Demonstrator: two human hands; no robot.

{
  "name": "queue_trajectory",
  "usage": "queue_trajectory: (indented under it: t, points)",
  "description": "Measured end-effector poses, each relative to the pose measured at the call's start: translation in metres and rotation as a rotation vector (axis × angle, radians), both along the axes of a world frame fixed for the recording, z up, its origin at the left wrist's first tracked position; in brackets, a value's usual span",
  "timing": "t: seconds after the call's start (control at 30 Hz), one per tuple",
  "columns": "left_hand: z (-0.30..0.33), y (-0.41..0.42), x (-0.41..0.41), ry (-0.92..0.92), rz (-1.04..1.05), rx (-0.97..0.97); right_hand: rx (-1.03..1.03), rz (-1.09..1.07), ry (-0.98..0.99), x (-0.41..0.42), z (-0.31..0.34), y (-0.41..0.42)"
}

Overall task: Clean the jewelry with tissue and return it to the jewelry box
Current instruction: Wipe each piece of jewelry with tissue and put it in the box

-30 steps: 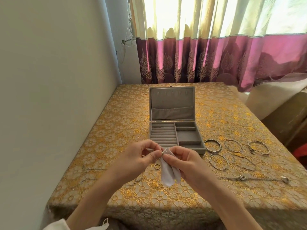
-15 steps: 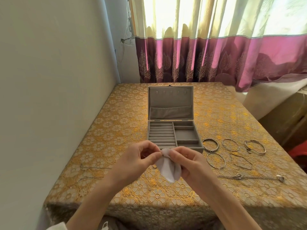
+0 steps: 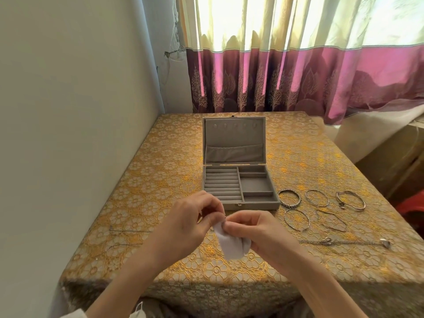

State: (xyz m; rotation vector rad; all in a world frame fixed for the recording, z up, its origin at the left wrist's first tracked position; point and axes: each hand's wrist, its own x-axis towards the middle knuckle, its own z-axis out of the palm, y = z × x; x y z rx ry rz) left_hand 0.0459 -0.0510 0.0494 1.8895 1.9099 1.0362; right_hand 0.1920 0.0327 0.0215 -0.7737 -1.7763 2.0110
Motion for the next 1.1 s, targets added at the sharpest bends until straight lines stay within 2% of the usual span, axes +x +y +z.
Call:
queue_trajectory:
  t: [0.27, 0.43, 0.63, 0.73, 0.83, 0.93, 1.0, 1.1]
  points:
    - [-0.006, -0.005, -0.006, -0.021, 0.039, 0.010, 0.069, 0.031, 0.011, 0.003, -0.001, -0.001]
    - [-0.009, -0.008, -0.003, -0.093, 0.029, -0.125, 0.094, 0.040, -0.024, 0.003, -0.002, 0.000]
    - [-0.006, -0.011, -0.009, -0.087, 0.032, -0.240, 0.327, -0.077, -0.126, 0.004, -0.003, 0.001]
    - [-0.004, -0.011, -0.009, -0.297, 0.087, -0.338, 0.341, -0.098, -0.126, 0.006, -0.007, 0.001]
    - [-0.001, -0.011, -0.011, -0.631, 0.141, -0.418, 0.217, -0.137, -0.088, 0.011, -0.012, 0.002]
    - [0.000, -0.011, -0.015, -0.879, 0.235, -0.373, 0.064, -0.197, -0.053, 0.015, -0.020, 0.002]
    - [-0.001, -0.010, -0.015, -0.922, 0.279, -0.324, -0.035, -0.237, -0.016, 0.015, -0.024, -0.001]
    - [-0.003, -0.009, -0.010, -0.870, 0.306, -0.266, -0.103, -0.244, 0.024, 0.008, -0.025, -0.008]
